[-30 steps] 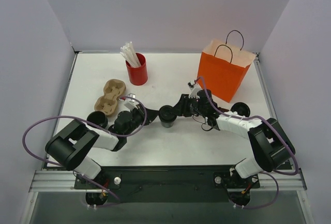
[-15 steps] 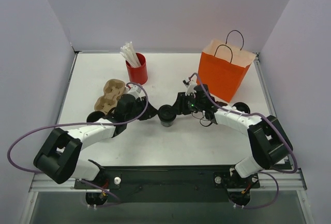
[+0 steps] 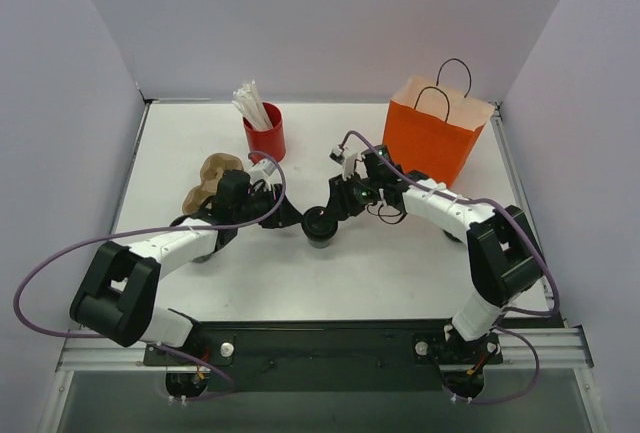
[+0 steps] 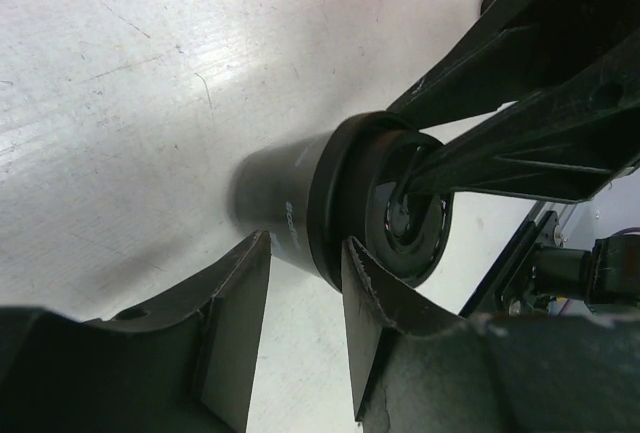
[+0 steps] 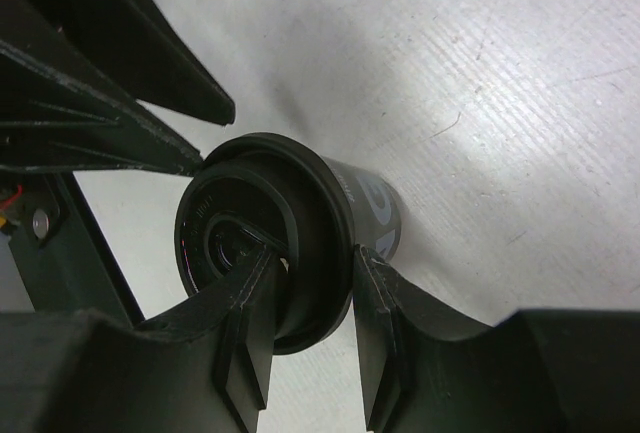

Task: Pack the takeout coffee

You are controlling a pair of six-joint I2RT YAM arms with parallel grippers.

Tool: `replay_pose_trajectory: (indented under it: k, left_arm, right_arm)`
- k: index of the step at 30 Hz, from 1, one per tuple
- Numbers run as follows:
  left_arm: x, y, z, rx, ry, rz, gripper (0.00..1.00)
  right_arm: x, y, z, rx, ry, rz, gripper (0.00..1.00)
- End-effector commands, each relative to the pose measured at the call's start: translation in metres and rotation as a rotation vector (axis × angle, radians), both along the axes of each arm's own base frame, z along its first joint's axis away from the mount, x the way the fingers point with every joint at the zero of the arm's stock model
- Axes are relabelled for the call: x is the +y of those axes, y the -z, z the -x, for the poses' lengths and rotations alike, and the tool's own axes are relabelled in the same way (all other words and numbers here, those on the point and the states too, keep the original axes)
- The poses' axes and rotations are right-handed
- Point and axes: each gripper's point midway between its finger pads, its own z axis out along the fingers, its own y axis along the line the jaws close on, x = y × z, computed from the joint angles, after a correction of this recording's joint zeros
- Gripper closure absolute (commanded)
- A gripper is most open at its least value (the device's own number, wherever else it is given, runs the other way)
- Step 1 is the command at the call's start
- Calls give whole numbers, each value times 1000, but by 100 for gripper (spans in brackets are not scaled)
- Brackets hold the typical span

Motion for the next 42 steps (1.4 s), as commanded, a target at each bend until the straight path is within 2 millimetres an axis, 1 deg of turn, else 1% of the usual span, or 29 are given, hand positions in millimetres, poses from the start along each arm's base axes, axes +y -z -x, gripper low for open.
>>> replay_pose_trajectory:
  k: [1,9,12,13,14,16,17,18,19,20,21,23,24,25,26,29,30,31,32,33,34,35,36,37,38,39,40,41,42]
  left_arm:
    - [-6,-15,-9,-66,59,5,55]
    - [-4,3,-17,-47,27,-26,55]
    - [-1,15,-14,-21,-7,-50,55]
    - [3,23,-14,-13,-38,-76,55]
    - [8,37,-5,19,-52,-102,55]
    - [9,55,7,56,-65,-136,56]
    - [14,71,16,84,-81,-165,56]
    - [17,85,23,125,-95,-185,56]
    - [13,92,30,130,-86,-196,57]
    - [15,102,35,145,-99,-218,58]
    - [20,118,48,190,-107,-241,58]
    - [20,127,57,194,-105,-254,59]
    - [23,133,61,208,-115,-269,59]
    - [23,134,62,208,-111,-267,59]
    - [23,133,62,207,-112,-268,59]
    - [21,120,55,181,-122,-254,59]
    - [19,108,48,150,-121,-242,59]
    - [13,93,37,130,-120,-233,59]
    - [11,83,31,113,-117,-226,58]
    - [10,66,23,76,-115,-212,58]
    - [10,57,20,75,-111,-217,57]
    - [5,32,6,28,-116,-195,56]
    - [5,12,-3,-19,-116,-188,54]
    - [13,8,-3,3,-123,-219,53]
    - [11,-19,-16,-45,-134,-203,53]
    - [16,-32,-20,-76,-131,-217,52]
    - [27,-35,-20,-60,-142,-249,50]
    - [30,-53,-27,-98,-152,-250,50]
    - [37,-64,-28,-137,-152,-267,48]
  right_arm:
    - [-42,68,66,234,-169,258,87]
    - [-40,71,62,235,-185,261,87]
    - [-42,71,58,221,-166,281,87]
    - [-43,73,58,227,-153,286,87]
    - [-43,73,55,217,-138,289,87]
    - [-46,78,55,213,-111,299,87]
    - [-44,79,54,208,-91,294,87]
    - [-47,85,57,220,-72,309,87]
    - [-50,89,59,230,-58,316,87]
    - [-48,93,58,224,-39,310,87]
    - [-54,101,65,244,-10,324,88]
    - [-57,108,63,235,37,320,88]
    - [-59,110,66,236,47,324,88]
    - [-64,114,70,246,59,335,88]
    - [-64,114,70,242,65,330,88]
    - [-64,107,68,227,90,321,88]
    - [-65,105,67,228,99,322,88]
    - [-65,103,66,227,106,321,88]
    - [-65,101,65,232,114,318,88]
    - [-64,98,64,233,123,316,88]
    - [-65,97,63,247,146,315,88]
    - [-67,96,63,253,161,325,88]
    - [-66,92,62,253,169,318,88]
    - [-65,90,62,261,181,309,89]
    - [-65,90,63,267,186,308,89]
    - [-66,85,63,261,195,299,89]
    - [-66,83,63,257,203,292,89]
    - [-66,81,63,261,218,285,89]
    - [-68,76,61,249,234,277,89]
